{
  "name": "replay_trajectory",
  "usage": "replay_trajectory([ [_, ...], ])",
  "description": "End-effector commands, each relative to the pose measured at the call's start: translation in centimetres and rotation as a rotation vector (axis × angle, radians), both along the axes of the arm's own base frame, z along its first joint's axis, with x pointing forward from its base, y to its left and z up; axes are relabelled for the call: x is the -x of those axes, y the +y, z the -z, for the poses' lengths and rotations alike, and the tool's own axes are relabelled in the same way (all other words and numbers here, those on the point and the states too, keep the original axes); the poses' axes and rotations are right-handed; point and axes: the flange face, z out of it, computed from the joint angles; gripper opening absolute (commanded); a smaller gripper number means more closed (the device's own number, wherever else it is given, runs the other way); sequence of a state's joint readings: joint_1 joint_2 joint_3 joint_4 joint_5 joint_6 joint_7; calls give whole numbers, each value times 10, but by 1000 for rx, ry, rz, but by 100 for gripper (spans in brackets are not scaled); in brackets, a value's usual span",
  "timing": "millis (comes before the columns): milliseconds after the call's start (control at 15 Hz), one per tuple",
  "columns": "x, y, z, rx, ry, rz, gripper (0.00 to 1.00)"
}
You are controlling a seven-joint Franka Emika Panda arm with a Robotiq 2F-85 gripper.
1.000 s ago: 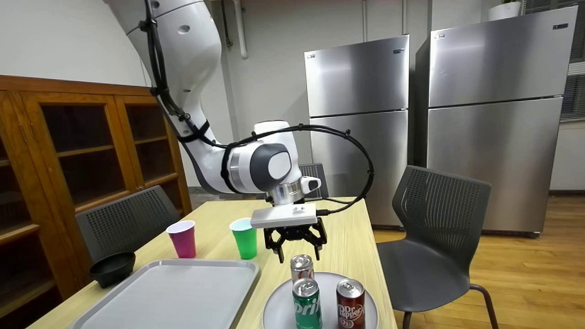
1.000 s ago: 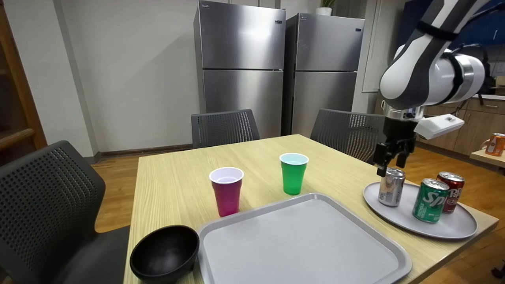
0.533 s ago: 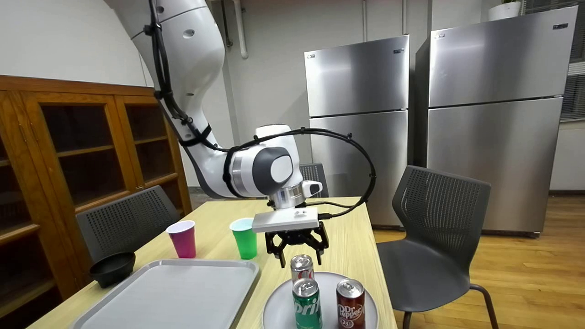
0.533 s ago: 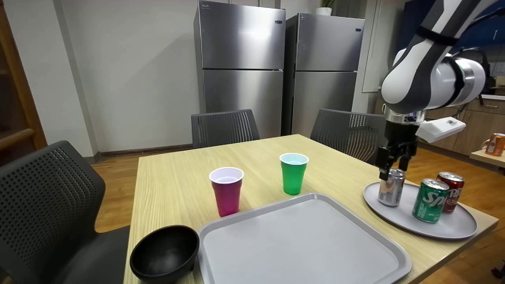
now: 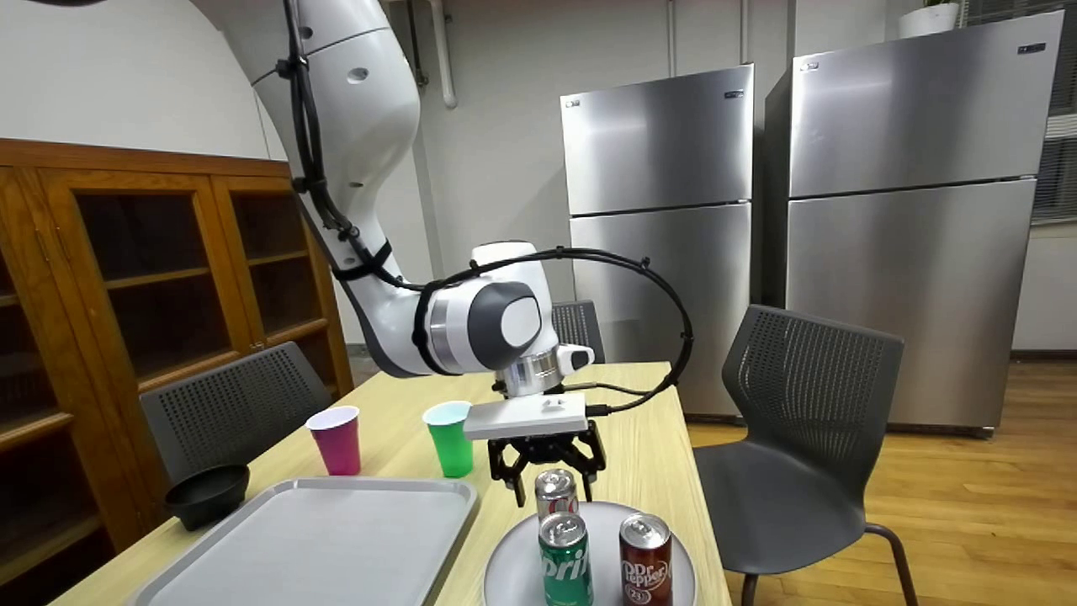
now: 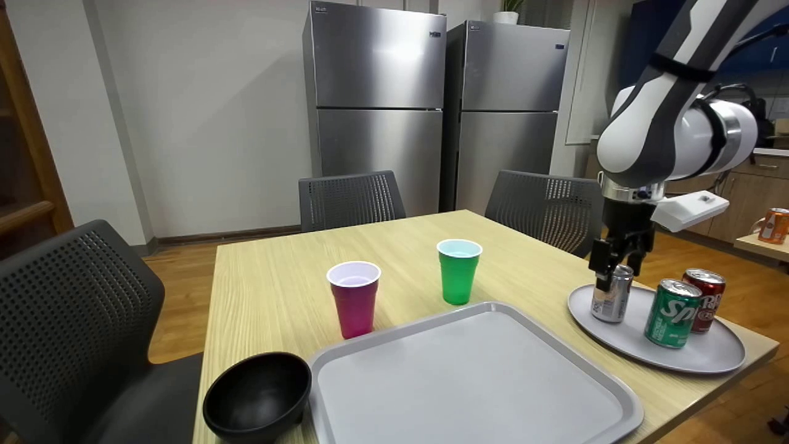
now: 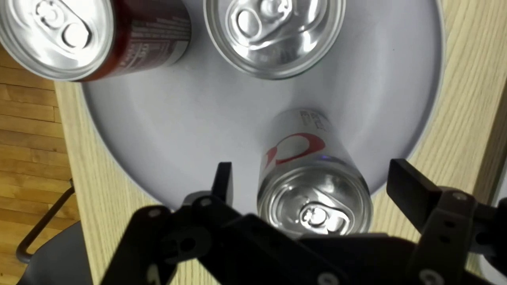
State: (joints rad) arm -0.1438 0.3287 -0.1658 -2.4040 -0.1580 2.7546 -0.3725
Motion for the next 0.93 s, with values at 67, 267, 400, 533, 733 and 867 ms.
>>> replay_trajectory([
  [67, -1, -2, 2, 16, -6, 11, 100],
  [267, -2, -3, 2, 18, -8, 19, 100],
  [400, -4, -4, 1, 17, -13, 26, 100],
  [533, -6, -4, -1, 16, -19, 29, 100],
  [733, -8, -4, -1, 17, -23, 26, 100],
  [867, -7, -4, -2, 15, -26, 22, 75],
])
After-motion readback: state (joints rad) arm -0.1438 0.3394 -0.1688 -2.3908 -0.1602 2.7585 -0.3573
